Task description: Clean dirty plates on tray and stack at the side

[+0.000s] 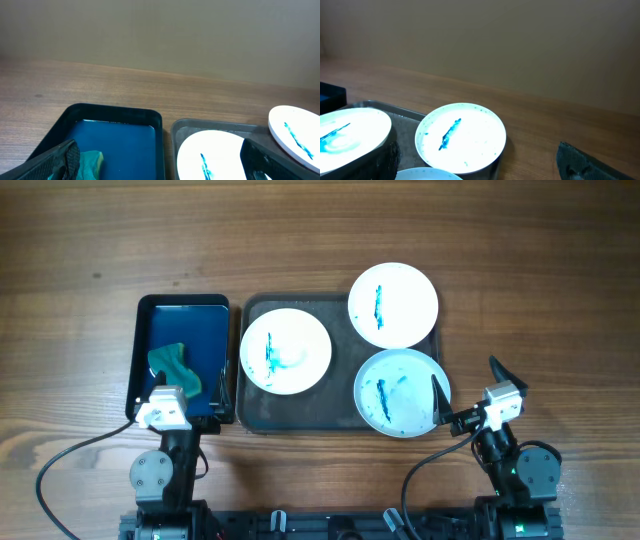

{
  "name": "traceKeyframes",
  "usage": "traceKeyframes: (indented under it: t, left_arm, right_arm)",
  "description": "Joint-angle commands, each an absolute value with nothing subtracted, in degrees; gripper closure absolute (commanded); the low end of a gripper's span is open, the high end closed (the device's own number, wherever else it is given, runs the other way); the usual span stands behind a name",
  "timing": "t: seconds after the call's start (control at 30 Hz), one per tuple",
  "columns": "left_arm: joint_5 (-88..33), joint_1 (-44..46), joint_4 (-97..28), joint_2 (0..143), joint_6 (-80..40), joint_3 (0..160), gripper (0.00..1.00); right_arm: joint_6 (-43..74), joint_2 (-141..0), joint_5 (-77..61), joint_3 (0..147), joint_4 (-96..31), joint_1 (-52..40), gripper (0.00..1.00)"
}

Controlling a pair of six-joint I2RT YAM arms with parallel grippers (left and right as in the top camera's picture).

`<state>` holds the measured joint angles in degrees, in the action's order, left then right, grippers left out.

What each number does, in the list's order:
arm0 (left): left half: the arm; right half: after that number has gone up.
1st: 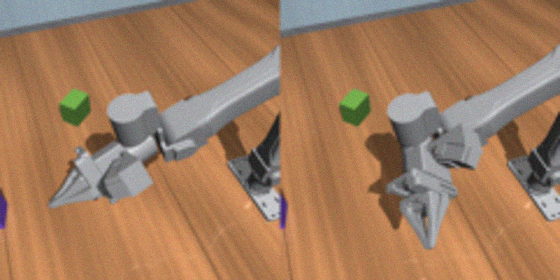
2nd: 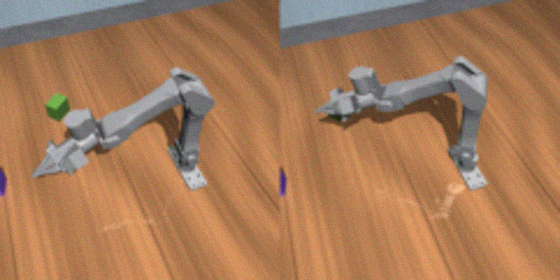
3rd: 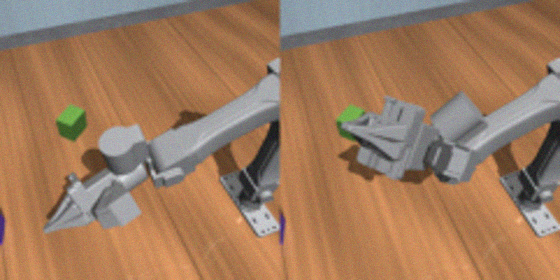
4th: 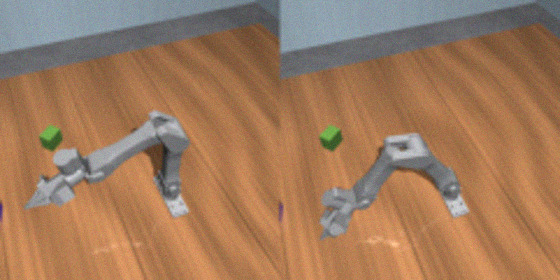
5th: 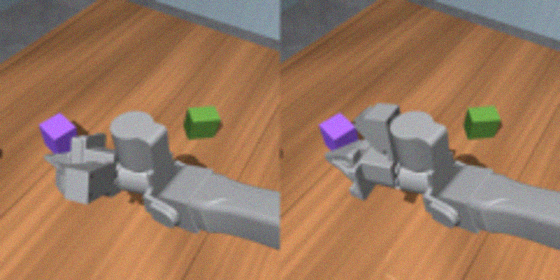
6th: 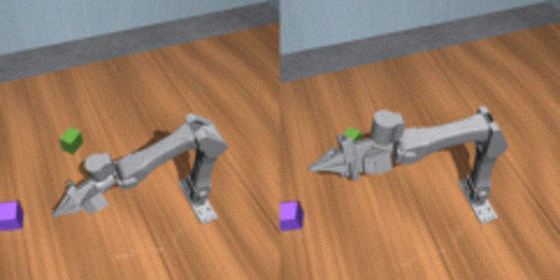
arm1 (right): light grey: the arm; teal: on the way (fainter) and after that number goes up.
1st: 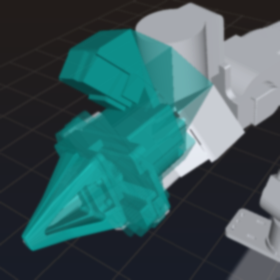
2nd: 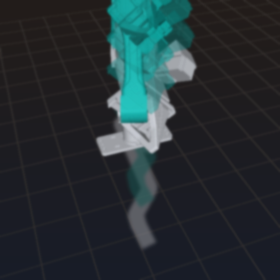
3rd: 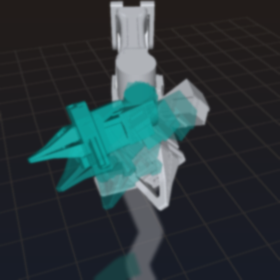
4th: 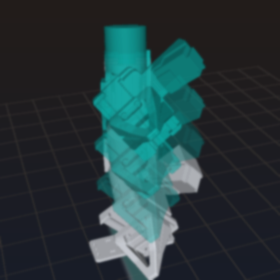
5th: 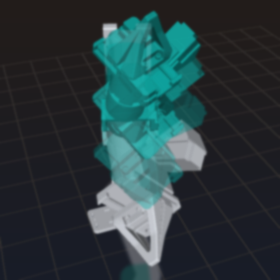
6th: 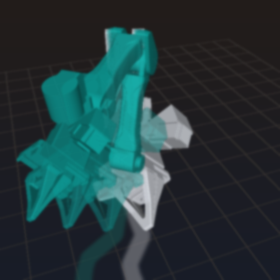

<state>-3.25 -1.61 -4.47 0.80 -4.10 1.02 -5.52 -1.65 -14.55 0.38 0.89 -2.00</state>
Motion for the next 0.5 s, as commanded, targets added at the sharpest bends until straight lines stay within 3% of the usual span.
traceKeyframes:
  t: [0.0, 0.47]
  left_arm:
    - [-2.48, -1.34, -4.23, 0.43, -3.22, 0.34, 0.00]
    - [-2.48, -1.34, -4.25, 0.43, -3.20, 0.34, 0.00]
  right_arm:
    - [-6.00, -1.67, -14.90, 0.32, 1.19, -2.02, 0.00]
    - [-6.02, -1.67, -14.87, 0.32, 1.19, -2.02, 0.00]
